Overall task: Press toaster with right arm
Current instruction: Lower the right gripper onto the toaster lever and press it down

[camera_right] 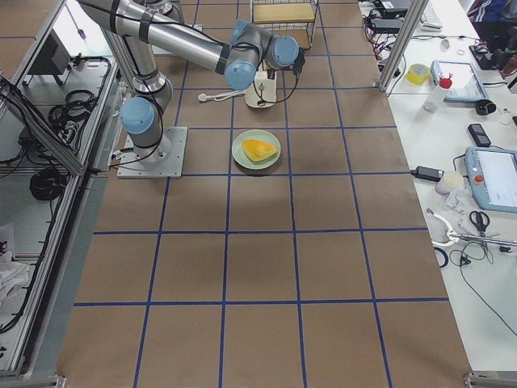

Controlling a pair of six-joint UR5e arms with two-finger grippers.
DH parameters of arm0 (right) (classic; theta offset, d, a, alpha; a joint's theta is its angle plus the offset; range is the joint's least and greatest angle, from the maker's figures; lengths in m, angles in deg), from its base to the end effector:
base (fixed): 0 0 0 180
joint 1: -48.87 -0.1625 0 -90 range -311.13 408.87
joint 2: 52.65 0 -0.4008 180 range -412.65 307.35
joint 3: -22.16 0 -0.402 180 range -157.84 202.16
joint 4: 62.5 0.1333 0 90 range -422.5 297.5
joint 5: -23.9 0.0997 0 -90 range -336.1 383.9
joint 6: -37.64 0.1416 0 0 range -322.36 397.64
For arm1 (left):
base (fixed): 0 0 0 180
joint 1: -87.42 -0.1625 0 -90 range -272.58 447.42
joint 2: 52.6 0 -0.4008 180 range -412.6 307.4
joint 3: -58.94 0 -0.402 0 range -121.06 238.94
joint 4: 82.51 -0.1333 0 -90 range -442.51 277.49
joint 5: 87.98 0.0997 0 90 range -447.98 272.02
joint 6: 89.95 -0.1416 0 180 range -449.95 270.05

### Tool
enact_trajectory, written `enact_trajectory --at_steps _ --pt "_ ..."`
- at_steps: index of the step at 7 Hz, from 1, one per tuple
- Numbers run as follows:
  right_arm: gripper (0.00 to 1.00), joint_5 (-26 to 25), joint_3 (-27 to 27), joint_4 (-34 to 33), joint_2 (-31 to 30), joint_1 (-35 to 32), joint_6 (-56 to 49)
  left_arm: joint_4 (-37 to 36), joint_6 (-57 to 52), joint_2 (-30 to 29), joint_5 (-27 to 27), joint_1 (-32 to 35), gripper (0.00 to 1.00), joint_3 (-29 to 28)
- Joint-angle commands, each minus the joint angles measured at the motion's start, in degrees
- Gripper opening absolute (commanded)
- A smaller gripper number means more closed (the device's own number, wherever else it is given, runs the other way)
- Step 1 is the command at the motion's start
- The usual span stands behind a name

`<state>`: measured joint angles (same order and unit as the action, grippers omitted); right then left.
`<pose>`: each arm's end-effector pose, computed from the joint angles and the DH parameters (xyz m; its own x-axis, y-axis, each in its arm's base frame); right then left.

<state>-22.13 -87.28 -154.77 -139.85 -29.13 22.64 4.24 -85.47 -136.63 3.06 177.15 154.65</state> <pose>0.1329 -0.4889 0.2808 -0.6829 0.1306 -0.7187 0.0193 0.9868 0.1610 -0.1285 -0.4691 0.4277 -0.9964 -0.0838 -0.0133 -0.0828 0.9946 -0.0625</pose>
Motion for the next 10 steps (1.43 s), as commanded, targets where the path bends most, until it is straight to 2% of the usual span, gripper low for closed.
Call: enact_trajectory --at_steps 1,4,7,10 --pt "0.0 -0.2 -3.1 -3.4 1.9 1.0 -0.6 0.0 0.0 0.0 -0.1 0.0 1.0 0.0" --pt "0.0 -0.6 -5.4 -4.2 3.3 1.0 -0.9 0.0 0.0 0.0 0.0 0.0 1.0 0.0" --pt "0.0 -5.4 -6.2 -5.9 4.5 1.0 -0.6 0.0 0.0 0.0 -0.1 0.0 1.0 0.0" --pt "0.0 -4.9 -8.0 -9.1 6.8 0.9 -0.6 0.0 0.0 0.0 -0.1 0.0 1.0 0.0"
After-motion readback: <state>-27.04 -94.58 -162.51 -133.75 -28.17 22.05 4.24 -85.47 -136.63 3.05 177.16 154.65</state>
